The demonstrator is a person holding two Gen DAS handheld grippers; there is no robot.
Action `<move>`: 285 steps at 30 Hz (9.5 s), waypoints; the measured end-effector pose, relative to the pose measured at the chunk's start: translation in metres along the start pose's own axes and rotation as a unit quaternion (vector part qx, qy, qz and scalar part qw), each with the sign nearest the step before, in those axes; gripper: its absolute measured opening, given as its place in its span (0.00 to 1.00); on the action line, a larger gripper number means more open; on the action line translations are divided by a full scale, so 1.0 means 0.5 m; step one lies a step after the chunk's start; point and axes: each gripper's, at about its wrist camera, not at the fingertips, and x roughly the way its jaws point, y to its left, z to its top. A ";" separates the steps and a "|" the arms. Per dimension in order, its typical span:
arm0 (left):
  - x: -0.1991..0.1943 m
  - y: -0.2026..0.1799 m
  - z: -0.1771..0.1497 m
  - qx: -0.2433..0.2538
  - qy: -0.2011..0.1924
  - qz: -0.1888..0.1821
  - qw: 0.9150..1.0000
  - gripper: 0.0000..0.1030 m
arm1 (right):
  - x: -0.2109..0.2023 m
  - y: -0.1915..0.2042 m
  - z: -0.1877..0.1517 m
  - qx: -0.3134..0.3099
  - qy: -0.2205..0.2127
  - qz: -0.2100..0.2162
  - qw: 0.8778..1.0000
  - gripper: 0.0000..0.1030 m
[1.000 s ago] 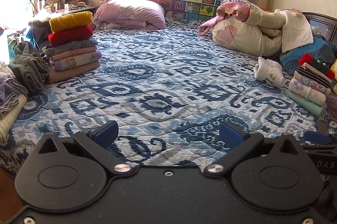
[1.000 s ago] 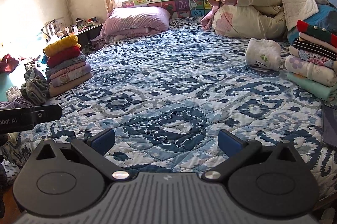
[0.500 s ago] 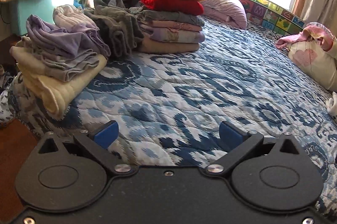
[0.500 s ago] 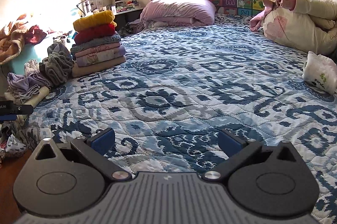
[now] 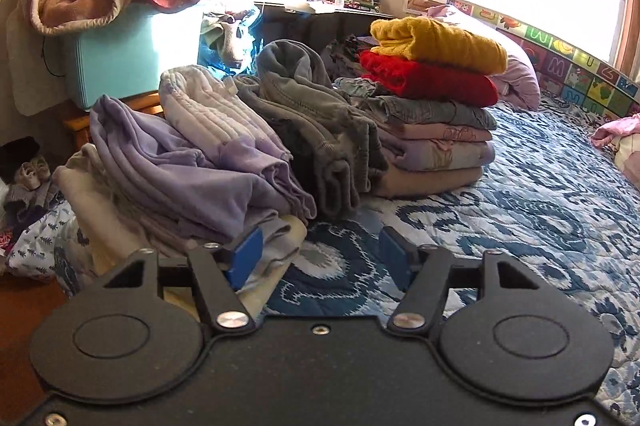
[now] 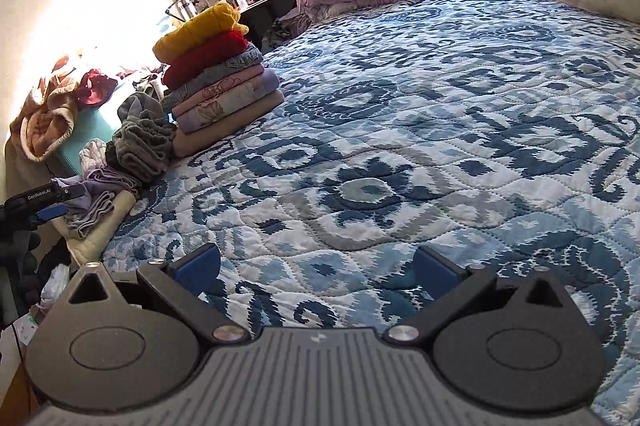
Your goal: Fold clothes
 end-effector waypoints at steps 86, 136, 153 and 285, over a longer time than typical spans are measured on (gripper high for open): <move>-0.268 -0.661 -0.247 0.143 0.214 -0.446 0.857 0.28 | -0.393 -0.478 -0.191 0.281 -0.186 -0.004 0.941 0.97; -0.099 -0.637 -0.310 0.036 0.213 -0.317 0.923 0.11 | -0.269 -0.255 -0.218 0.096 -0.143 -0.029 0.985 0.10; -0.096 -0.528 -0.313 -0.005 0.231 -0.301 0.925 0.62 | -0.451 -0.503 -0.308 0.343 -0.263 -0.092 0.897 0.17; 0.220 -0.625 -0.115 0.291 0.143 -0.208 0.923 0.50 | -0.115 -0.663 0.037 0.109 -0.148 -0.207 0.961 0.56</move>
